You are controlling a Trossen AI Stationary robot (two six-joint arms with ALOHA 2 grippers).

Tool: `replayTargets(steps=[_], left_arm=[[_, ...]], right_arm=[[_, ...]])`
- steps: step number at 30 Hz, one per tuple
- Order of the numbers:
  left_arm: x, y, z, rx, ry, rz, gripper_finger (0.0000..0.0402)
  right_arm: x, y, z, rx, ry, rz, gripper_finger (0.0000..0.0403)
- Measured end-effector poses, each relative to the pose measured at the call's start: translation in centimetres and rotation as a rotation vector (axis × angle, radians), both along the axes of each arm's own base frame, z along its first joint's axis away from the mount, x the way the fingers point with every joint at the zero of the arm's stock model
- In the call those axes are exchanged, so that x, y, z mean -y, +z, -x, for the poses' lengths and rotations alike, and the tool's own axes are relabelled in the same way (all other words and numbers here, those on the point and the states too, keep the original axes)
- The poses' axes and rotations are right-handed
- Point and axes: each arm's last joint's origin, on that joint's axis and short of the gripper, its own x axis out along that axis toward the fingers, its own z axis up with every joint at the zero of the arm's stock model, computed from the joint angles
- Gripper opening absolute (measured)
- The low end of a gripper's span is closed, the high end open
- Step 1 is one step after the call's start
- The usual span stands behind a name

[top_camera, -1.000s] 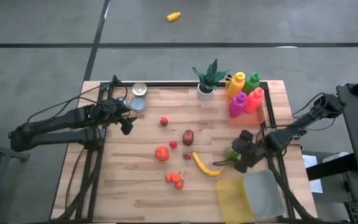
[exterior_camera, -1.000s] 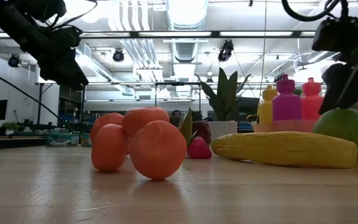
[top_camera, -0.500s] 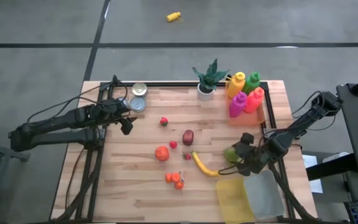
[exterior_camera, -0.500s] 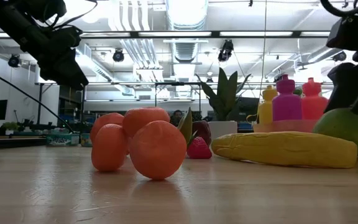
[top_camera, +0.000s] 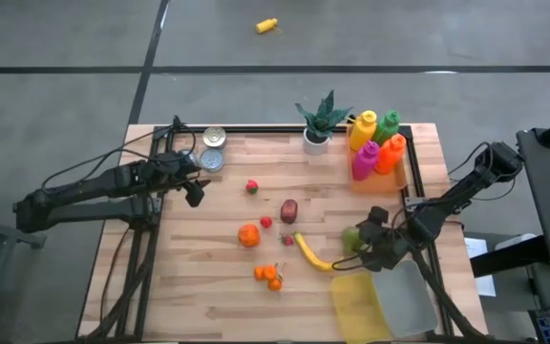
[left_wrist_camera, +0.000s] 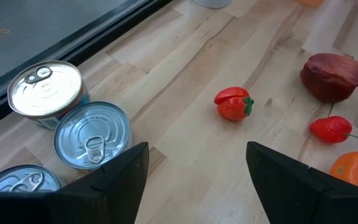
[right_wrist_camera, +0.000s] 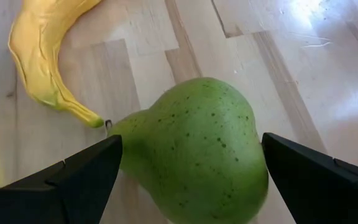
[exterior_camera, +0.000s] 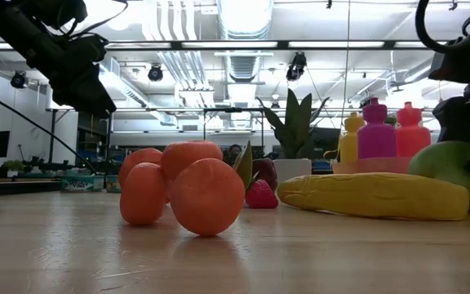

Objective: Pick & Place Food Item
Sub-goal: Put the green pear into the gray bin

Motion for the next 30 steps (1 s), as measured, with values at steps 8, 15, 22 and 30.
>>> replayTargets(steps=[8,15,22,30], left_arm=[[0.0,0.0,0.0,0.0,0.0,0.0,0.0275],[0.0,0.01,-0.01,0.0,0.0,0.0,0.0275],[0.0,0.0,0.0,0.0,0.0,0.0,0.0275],[0.0,0.01,0.0,0.0,0.0,0.0,0.0275]], right_arm=[[0.12,-0.1,0.05,0.006,-0.008,0.028,0.0382],[0.13,-0.1,0.06,0.012,-0.035,0.009,0.0382],[-0.14,0.54,-0.26,0.017,-0.02,0.005,0.0382],[-0.46,0.86,-0.4,-0.005,-0.028,-0.073,0.0382]])
